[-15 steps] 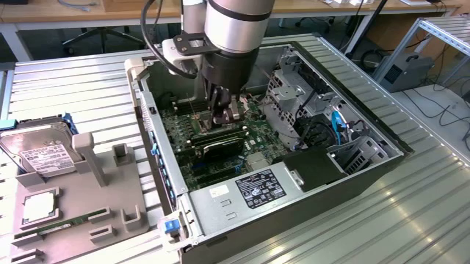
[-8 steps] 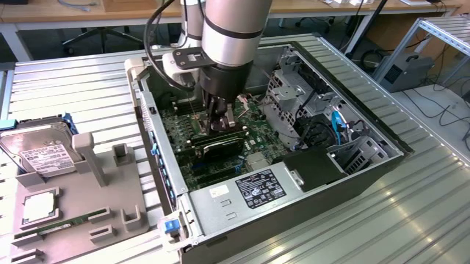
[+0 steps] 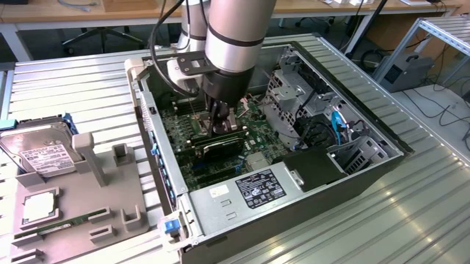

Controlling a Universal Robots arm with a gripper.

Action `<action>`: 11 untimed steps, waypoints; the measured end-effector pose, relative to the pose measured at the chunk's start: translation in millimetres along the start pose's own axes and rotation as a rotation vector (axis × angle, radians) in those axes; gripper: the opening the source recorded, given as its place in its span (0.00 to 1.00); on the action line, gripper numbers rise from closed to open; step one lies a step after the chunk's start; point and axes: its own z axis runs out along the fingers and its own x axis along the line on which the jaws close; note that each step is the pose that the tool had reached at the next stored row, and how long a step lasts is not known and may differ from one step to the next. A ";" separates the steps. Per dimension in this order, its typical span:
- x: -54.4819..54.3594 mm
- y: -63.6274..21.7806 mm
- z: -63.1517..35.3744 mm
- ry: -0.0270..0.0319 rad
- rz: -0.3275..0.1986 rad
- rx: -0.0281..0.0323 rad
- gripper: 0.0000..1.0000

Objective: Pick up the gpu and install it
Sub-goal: 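Press down on the gpu until it lock into place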

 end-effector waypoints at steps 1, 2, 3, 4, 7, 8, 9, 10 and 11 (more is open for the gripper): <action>0.2 -0.1 3.2 0.0000 0.000 0.0000 0.11; 0.4 -0.2 7.7 -0.0001 0.000 0.0000 0.11; 0.5 -0.3 10.3 -0.0001 0.000 0.0001 0.11; 0.6 -0.3 11.3 0.0000 0.000 0.0000 0.11; 1.6 -0.4 12.3 -0.0005 0.000 0.0002 0.11; 1.8 -0.4 15.1 -0.0002 0.000 0.0001 0.11; 1.9 -0.3 16.8 -0.0001 0.000 0.0000 0.11; 2.0 0.1 17.5 0.0002 0.000 -0.0002 0.11; 2.7 0.1 17.9 -0.0001 0.000 0.0000 0.11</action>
